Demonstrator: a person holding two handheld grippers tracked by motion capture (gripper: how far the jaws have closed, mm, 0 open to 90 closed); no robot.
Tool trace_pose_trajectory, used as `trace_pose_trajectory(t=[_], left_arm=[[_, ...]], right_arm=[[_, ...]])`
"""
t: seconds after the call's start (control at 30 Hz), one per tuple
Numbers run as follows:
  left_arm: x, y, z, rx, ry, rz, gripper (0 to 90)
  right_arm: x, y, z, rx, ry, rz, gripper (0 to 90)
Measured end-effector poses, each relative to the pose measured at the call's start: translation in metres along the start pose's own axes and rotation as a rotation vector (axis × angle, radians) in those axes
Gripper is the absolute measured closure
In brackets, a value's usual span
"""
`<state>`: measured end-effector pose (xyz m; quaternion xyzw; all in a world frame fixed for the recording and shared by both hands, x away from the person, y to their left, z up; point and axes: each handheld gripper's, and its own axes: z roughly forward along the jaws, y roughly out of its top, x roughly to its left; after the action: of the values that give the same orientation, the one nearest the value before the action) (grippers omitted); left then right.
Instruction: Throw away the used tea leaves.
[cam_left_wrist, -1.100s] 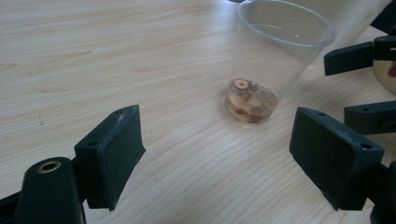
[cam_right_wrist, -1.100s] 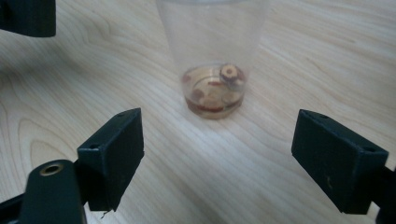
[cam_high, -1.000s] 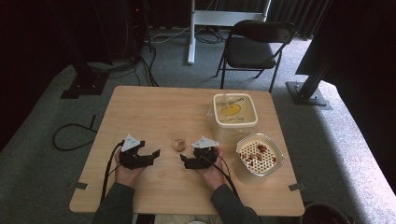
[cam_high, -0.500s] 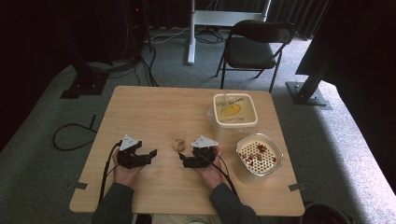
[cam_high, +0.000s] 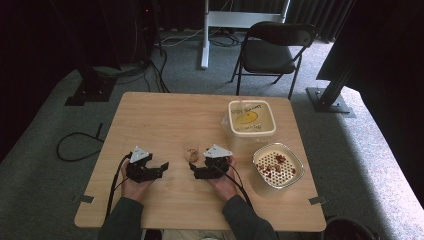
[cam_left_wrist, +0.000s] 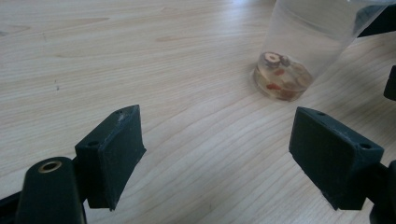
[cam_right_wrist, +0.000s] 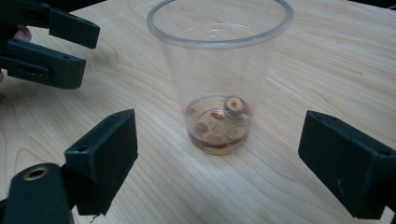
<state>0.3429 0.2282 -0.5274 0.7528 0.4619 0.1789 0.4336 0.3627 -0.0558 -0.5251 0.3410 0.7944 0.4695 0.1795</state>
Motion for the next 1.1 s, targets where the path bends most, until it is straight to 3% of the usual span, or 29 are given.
trace_pose_trajectory(t=[0.3,0.6,0.83,1.1], left_arm=[[0.000,-0.003,-0.001,0.009,0.005,-0.004,18.5],[0.001,-0.004,0.000,0.016,0.004,-0.003,18.5],[0.001,-0.004,0.001,0.023,0.004,0.001,18.6],[0.000,-0.004,0.001,0.025,0.001,0.005,19.1]], right_arm=[[-0.001,0.002,0.011,-0.015,0.004,-0.006,11.3],[-0.004,0.017,0.030,-0.086,0.073,0.015,13.5],[0.000,0.022,0.040,-0.103,0.040,-0.027,23.2],[0.002,0.025,0.039,-0.117,0.028,-0.031,29.6]])
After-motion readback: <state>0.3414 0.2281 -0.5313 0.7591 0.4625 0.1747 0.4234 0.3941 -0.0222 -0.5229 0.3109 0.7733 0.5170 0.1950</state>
